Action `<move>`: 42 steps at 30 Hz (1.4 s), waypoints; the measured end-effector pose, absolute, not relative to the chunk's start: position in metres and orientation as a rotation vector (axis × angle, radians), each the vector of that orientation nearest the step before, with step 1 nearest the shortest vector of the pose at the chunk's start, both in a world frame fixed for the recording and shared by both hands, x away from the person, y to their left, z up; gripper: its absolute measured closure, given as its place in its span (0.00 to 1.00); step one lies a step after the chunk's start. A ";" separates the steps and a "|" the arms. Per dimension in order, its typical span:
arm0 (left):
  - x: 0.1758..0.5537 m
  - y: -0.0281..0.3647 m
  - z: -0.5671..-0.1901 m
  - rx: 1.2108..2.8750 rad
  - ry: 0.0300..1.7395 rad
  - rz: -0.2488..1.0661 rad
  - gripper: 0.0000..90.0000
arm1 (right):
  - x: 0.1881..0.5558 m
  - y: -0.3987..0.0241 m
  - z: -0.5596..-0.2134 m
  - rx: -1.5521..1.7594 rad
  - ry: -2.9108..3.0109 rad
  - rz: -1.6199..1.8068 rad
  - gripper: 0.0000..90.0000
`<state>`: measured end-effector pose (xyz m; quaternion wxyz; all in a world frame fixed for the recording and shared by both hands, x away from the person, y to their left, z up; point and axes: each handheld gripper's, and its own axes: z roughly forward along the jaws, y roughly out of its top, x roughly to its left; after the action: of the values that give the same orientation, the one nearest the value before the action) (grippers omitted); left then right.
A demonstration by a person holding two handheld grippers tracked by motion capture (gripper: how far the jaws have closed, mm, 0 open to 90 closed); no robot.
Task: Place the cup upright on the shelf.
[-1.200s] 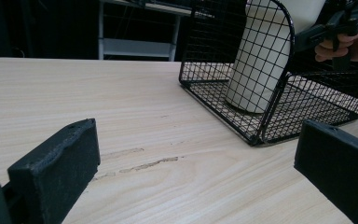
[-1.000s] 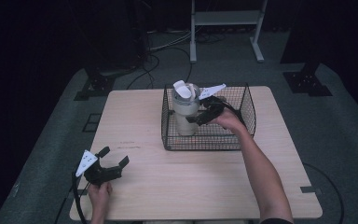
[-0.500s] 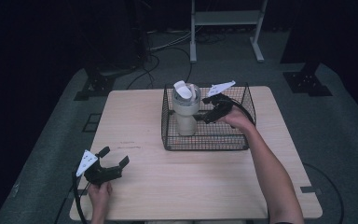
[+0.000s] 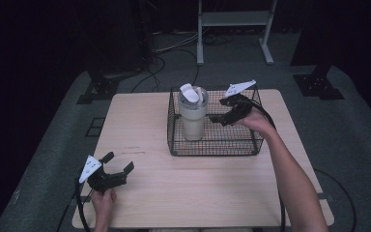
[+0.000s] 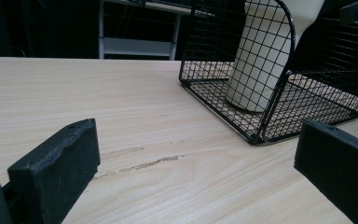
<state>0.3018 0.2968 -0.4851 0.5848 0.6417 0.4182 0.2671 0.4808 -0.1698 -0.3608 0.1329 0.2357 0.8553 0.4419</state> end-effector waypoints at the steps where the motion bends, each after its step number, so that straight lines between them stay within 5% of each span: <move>1: 0.302 0.297 -0.485 1.497 0.976 0.623 0.00 | 0.481 -0.170 -0.361 0.684 2.481 1.282 0.10; 42: 0.302 0.293 -0.485 1.515 0.976 0.641 0.00 | 0.436 -0.217 -0.337 0.656 2.464 1.217 0.10</move>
<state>0.3020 0.2935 -0.4850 0.5767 0.6472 0.4168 0.2737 0.4358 -0.2168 -0.3373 0.1572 0.2294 0.8612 0.4254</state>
